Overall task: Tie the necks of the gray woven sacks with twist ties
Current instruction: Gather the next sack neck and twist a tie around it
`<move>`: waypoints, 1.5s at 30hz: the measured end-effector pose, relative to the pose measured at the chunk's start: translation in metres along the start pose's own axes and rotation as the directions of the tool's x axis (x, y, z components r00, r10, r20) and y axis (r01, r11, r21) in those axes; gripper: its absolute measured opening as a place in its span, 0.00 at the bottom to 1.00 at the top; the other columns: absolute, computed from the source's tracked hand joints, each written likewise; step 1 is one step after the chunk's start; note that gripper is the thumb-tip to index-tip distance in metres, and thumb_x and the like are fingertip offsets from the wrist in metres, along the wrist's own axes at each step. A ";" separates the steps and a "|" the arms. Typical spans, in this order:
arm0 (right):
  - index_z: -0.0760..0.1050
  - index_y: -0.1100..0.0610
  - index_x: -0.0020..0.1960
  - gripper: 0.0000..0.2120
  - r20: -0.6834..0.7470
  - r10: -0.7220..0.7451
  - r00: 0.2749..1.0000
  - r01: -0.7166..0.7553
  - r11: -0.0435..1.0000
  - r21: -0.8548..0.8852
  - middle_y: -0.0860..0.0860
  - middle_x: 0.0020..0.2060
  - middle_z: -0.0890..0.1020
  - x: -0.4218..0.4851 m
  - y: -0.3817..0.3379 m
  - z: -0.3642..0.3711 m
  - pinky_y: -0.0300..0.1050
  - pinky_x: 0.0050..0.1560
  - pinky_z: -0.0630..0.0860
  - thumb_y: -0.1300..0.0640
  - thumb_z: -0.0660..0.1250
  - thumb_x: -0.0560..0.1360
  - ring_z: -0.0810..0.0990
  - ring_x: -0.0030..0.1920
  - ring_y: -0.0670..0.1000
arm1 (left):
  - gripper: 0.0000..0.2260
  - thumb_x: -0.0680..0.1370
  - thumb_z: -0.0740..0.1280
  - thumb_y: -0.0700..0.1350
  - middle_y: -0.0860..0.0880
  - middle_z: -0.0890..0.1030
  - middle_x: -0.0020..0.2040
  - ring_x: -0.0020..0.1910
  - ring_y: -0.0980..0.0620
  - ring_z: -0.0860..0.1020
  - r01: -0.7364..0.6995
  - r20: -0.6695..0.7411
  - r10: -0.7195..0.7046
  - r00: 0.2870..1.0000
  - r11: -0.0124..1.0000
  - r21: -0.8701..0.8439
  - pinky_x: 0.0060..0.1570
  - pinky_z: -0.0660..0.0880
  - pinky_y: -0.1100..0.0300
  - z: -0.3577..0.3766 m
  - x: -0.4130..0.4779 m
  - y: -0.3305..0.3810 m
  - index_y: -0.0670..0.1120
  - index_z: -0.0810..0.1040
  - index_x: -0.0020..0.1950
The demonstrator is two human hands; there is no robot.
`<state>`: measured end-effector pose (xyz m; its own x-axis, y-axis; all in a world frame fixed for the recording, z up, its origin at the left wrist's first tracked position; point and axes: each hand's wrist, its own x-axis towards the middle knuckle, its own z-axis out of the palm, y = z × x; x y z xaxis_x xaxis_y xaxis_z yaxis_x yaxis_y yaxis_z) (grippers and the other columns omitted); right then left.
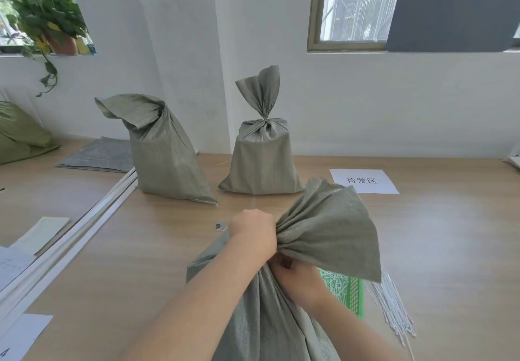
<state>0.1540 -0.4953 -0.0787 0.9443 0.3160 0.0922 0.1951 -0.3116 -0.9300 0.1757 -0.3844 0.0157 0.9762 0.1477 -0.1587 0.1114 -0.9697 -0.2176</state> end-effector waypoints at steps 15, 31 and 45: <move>0.80 0.54 0.38 0.08 -0.001 0.018 1.000 -0.017 0.932 0.362 0.50 0.32 0.76 -0.010 -0.007 -0.007 0.43 0.35 0.63 0.62 0.64 0.70 0.67 0.34 0.50 | 0.17 0.67 0.72 0.61 0.49 0.86 0.47 0.47 0.53 0.83 -0.007 0.027 0.048 0.998 0.584 -0.812 0.45 0.79 0.58 0.044 0.006 -0.035 0.50 0.84 0.48; 0.73 0.53 0.37 0.10 -0.085 -0.414 0.907 0.390 0.898 -0.205 0.41 0.32 0.72 -0.007 -0.011 0.003 0.31 0.35 0.65 0.54 0.69 0.76 0.70 0.32 0.40 | 0.10 0.65 0.69 0.58 0.54 0.81 0.36 0.48 0.49 0.83 0.022 -0.001 -0.049 0.999 0.474 -0.880 0.41 0.76 0.57 0.053 -0.003 -0.035 0.52 0.77 0.36; 0.73 0.58 0.35 0.14 0.087 -0.030 0.996 0.002 0.953 0.302 0.51 0.28 0.67 0.001 -0.009 -0.011 0.42 0.32 0.58 0.58 0.69 0.79 0.62 0.31 0.51 | 0.07 0.72 0.77 0.45 0.53 0.80 0.39 0.45 0.57 0.78 -0.063 -0.061 0.297 0.953 -0.002 -0.998 0.51 0.74 0.62 0.065 -0.016 -0.056 0.47 0.81 0.40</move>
<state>0.1558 -0.5026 -0.0661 0.9116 0.4014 0.0887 0.1080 -0.0257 -0.9938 0.1418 -0.3200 -0.0324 0.9746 -0.1593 -0.1576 0.1242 -0.2015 0.9716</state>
